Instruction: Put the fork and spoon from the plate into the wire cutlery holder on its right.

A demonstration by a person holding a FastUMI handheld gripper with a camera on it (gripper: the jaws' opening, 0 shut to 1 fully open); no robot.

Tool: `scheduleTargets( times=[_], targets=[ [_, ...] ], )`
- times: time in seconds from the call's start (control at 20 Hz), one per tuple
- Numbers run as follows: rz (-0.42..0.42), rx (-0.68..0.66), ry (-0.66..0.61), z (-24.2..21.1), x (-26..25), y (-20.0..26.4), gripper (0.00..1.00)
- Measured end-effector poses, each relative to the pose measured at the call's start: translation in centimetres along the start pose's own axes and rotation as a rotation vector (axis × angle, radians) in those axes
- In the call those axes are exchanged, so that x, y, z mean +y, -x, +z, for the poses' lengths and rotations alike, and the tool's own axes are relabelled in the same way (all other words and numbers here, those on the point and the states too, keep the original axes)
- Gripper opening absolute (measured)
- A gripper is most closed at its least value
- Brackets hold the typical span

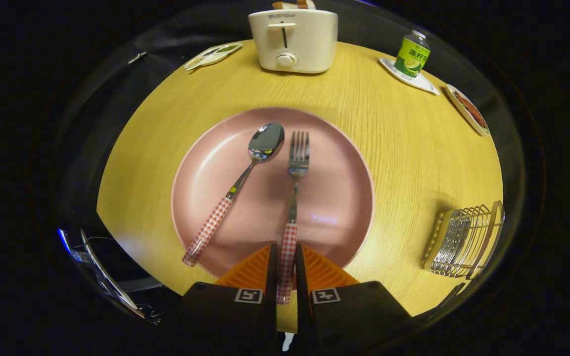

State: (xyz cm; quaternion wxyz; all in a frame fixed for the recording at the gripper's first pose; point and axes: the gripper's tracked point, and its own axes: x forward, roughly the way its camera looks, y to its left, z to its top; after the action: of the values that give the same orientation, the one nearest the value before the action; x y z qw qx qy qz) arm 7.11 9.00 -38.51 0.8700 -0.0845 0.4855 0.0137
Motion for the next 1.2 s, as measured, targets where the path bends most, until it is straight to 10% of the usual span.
scheduleTargets(
  times=[0.85,1.2],
  targets=[
    [0.101,-0.016,0.03,0.2,-5.5,12.7,0.1],
    [-0.04,0.077,0.183,-2.1,-16.6,21.9,0.1]
  ],
)
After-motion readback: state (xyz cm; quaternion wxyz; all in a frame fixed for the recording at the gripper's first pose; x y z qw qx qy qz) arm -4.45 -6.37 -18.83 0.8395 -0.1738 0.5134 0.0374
